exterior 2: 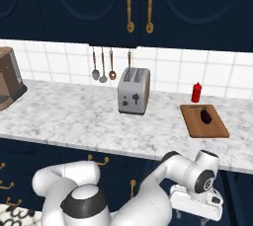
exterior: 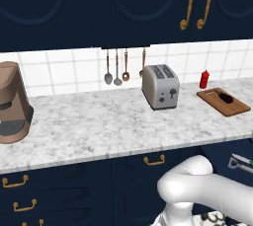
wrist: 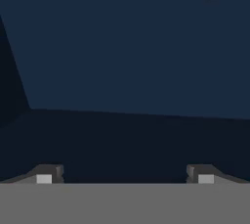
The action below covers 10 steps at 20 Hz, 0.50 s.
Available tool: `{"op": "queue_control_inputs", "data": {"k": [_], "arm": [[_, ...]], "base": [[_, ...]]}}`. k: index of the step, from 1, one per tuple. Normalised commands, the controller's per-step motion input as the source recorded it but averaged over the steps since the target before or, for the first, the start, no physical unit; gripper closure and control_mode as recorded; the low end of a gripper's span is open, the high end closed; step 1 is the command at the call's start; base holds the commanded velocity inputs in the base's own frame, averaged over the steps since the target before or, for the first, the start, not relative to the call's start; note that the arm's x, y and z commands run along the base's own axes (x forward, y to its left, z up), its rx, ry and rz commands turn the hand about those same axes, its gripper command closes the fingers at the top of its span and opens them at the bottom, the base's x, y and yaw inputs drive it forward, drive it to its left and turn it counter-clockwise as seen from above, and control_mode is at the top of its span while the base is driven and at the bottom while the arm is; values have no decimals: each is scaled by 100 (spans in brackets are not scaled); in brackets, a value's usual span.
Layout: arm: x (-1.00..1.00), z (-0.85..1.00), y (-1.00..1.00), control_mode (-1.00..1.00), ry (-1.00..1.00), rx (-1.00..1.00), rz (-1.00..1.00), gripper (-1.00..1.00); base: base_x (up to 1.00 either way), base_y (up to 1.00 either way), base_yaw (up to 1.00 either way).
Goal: Place the appropriate cutting tool for cutting the eggplant skin on the cutting board.
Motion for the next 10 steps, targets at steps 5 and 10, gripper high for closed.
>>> {"op": "queue_control_inputs", "data": {"k": [5,10], "arm": [[94,12,-20,-100,0,7,14,-100],[40,-24,0,-100,-5,2,25,-100]], "base": [[0,0,0],[0,0,0]]}}
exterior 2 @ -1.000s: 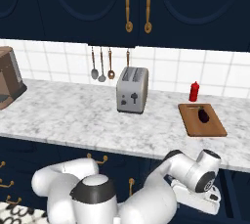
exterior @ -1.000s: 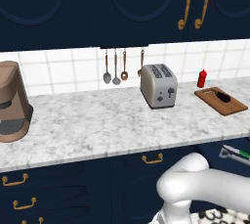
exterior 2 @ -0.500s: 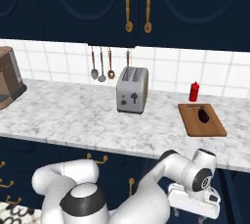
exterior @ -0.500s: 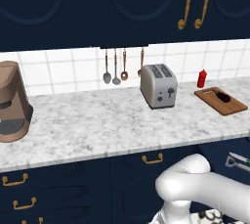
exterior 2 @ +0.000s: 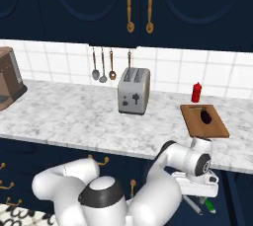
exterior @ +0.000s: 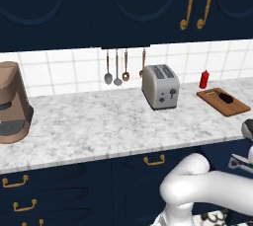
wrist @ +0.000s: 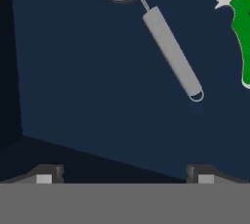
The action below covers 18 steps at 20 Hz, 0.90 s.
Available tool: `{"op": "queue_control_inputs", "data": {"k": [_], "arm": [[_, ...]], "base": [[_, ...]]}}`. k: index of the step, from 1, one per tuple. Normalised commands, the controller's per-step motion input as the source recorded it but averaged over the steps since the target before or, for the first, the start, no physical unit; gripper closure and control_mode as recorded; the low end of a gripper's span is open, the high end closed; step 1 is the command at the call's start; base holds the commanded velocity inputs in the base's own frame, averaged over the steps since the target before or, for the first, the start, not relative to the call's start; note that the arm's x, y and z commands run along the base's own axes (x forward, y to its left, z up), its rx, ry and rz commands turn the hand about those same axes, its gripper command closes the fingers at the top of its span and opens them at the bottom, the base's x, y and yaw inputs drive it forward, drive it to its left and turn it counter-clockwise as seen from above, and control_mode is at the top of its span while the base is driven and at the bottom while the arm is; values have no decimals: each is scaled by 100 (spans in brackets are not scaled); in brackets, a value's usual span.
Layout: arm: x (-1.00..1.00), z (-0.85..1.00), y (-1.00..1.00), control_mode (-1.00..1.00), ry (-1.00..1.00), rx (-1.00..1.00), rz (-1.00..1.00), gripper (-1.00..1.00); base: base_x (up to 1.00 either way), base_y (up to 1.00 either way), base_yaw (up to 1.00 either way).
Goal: Place the appropriate cutting tool for cutting the eggplant skin on the cutting board.
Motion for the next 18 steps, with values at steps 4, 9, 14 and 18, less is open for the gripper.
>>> {"op": "queue_control_inputs", "data": {"k": [4,9,14,18], "arm": [[12,-37,0,-100,-2,0,24,-100],[11,-30,0,-100,0,3,22,-100],[24,-16,-12,-100,-5,10,17,-100],[25,-29,0,-100,-4,10,16,-100]], "base": [[0,0,0],[0,0,0],[0,0,0],[0,0,0]]}}
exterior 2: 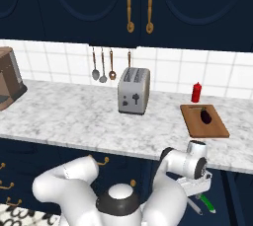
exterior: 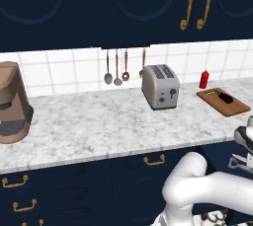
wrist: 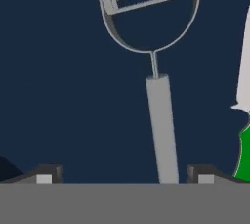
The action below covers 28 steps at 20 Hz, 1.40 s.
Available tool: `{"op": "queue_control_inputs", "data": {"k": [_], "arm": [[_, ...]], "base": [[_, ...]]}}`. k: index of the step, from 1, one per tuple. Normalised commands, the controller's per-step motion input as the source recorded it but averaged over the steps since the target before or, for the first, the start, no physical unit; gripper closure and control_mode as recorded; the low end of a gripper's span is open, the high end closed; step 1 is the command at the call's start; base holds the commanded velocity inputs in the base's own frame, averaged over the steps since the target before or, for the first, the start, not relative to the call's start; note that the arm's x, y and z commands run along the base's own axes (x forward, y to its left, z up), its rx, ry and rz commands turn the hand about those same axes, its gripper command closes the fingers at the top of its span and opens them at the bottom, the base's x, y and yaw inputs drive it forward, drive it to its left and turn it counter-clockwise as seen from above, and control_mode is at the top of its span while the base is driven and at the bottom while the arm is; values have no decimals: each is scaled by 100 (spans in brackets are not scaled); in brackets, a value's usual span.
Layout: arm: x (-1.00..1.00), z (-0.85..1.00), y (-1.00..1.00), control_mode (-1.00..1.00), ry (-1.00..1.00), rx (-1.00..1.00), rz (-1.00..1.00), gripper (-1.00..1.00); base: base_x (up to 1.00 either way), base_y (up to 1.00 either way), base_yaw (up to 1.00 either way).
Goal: Place the appropriate cutting tool for cutting the eggplant skin on the cutting board.
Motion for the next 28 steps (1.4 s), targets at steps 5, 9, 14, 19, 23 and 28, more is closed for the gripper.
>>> {"op": "queue_control_inputs", "data": {"k": [5,9,14,19,23,28], "arm": [[30,-36,0,-100,0,8,15,-100],[23,-39,0,-100,0,6,14,-100],[7,-51,0,-100,0,4,13,-100],[-29,-40,2,-100,-3,2,10,100],[-12,12,30,-100,-2,0,1,100],[-24,97,8,-100,-7,0,2,100]], "base": [[0,0,0],[0,0,0],[0,0,0],[0,0,0],[0,0,0],[0,0,0]]}}
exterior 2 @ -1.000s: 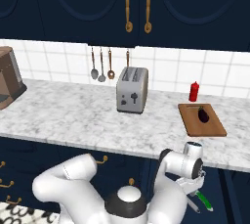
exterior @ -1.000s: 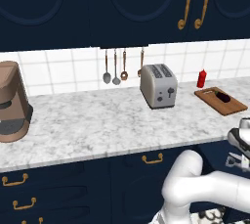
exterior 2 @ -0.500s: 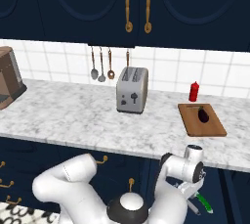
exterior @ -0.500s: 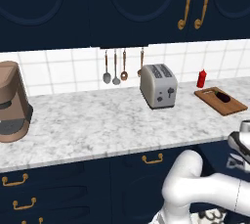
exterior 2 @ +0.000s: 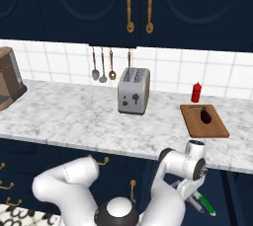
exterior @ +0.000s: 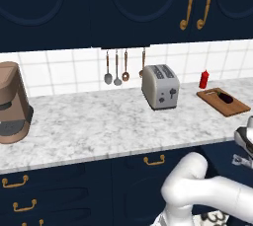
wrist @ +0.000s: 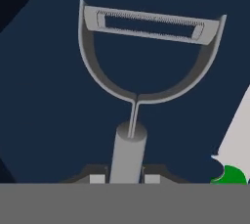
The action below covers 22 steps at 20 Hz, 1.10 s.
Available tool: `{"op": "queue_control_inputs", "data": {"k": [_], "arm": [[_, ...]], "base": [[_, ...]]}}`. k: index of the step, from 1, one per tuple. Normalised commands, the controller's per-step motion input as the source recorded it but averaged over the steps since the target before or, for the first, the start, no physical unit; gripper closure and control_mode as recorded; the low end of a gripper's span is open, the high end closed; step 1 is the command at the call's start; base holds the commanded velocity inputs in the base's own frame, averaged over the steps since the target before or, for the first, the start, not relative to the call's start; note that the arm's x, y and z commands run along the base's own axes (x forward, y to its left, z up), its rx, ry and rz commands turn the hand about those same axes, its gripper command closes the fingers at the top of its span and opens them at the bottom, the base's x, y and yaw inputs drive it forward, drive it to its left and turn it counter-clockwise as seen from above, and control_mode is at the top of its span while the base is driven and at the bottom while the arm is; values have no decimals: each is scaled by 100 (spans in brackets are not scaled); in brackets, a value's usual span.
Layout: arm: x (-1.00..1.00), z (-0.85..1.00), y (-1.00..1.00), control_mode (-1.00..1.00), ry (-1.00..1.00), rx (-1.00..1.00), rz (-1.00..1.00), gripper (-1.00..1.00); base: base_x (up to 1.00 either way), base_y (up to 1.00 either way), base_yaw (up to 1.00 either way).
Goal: Place the appropriate cutting tool for cutting the eggplant skin on the cutting board.
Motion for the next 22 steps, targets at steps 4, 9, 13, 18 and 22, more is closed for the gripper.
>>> {"op": "queue_control_inputs", "data": {"k": [4,9,13,18,22], "arm": [[-69,100,0,-100,-5,0,10,100],[-3,100,-1,-100,-19,0,11,100],[33,100,-9,-100,-28,0,6,100],[81,70,-18,-100,-22,0,0,100],[100,29,-16,-100,-11,0,2,100]], "base": [[0,0,0],[0,0,0],[0,0,0],[0,0,0],[0,0,0]]}}
